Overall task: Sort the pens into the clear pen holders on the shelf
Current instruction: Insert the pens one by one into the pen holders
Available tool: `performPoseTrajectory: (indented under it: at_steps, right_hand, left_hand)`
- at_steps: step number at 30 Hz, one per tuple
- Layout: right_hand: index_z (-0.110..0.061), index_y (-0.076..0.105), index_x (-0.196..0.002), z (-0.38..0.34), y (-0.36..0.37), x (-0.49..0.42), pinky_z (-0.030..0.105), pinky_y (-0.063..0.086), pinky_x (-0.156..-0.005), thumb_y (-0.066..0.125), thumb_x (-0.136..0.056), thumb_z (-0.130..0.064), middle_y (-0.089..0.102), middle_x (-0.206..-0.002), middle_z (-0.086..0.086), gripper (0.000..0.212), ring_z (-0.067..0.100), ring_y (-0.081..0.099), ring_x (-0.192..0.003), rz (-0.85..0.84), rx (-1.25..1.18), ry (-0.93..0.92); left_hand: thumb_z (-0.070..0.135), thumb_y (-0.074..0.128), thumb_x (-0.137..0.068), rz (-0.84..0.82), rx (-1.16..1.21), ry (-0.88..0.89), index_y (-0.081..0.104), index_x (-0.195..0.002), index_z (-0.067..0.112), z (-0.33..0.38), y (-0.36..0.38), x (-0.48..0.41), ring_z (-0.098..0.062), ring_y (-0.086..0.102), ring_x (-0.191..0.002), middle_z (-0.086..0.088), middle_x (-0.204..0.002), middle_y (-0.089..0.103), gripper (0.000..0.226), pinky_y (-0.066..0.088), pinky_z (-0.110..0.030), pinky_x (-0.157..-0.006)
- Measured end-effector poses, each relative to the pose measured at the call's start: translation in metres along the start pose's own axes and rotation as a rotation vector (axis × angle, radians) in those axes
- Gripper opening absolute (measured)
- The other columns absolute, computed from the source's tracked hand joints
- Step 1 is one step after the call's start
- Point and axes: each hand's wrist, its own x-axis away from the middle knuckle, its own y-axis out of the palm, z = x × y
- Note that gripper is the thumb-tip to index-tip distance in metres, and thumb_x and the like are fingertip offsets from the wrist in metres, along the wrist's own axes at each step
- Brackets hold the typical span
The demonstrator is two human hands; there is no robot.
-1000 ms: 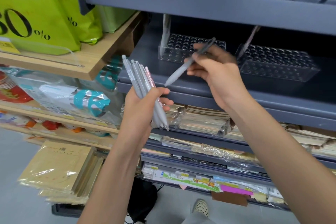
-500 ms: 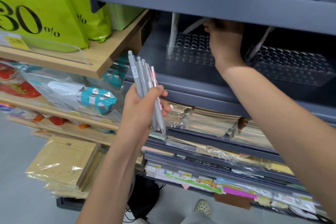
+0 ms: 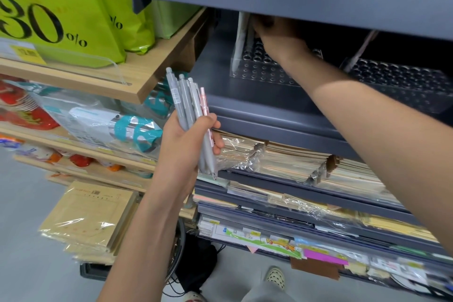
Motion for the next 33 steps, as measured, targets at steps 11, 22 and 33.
performPoseTrajectory:
  at_steps: [11,22,33]
  right_hand:
    - [-0.015,0.065,-0.098,0.003,0.005,0.026,0.027,0.047,-0.090,0.055,-0.090,-0.024,0.069,-0.101,0.009,0.015,0.021,0.064,-0.100,0.253,-0.222,-0.086]
    - [-0.010,0.063,-0.102,-0.006,0.021,0.036,0.034,0.052,-0.082,0.067,-0.086,-0.035,0.060,-0.082,-0.008,0.029,0.019,0.066,-0.089,0.126,-0.133,-0.166]
    - [-0.009,0.066,-0.097,-0.005,0.021,0.037,0.020,0.047,-0.069,0.071,-0.084,-0.033,0.060,-0.076,-0.011,0.027,0.006,0.059,-0.073,0.097,-0.142,-0.148]
  left_hand:
    - [0.005,0.061,-0.094,-0.013,0.011,-0.018,0.052,-0.101,0.012,0.003,-0.006,0.006,-0.018,0.056,-0.051,-0.003,-0.073,0.062,0.014,0.047,-0.027,-0.046]
    - [0.004,0.062,-0.093,-0.005,0.009,-0.047,0.051,-0.098,0.008,0.001,-0.012,0.009,-0.018,0.055,-0.049,0.000,-0.069,0.062,0.012,0.045,-0.028,-0.044]
    - [0.011,0.069,-0.091,-0.025,-0.001,-0.044,0.058,-0.110,0.005,0.004,-0.022,0.008,-0.019,0.064,-0.058,-0.004,-0.076,0.068,0.023,0.054,-0.028,-0.052]
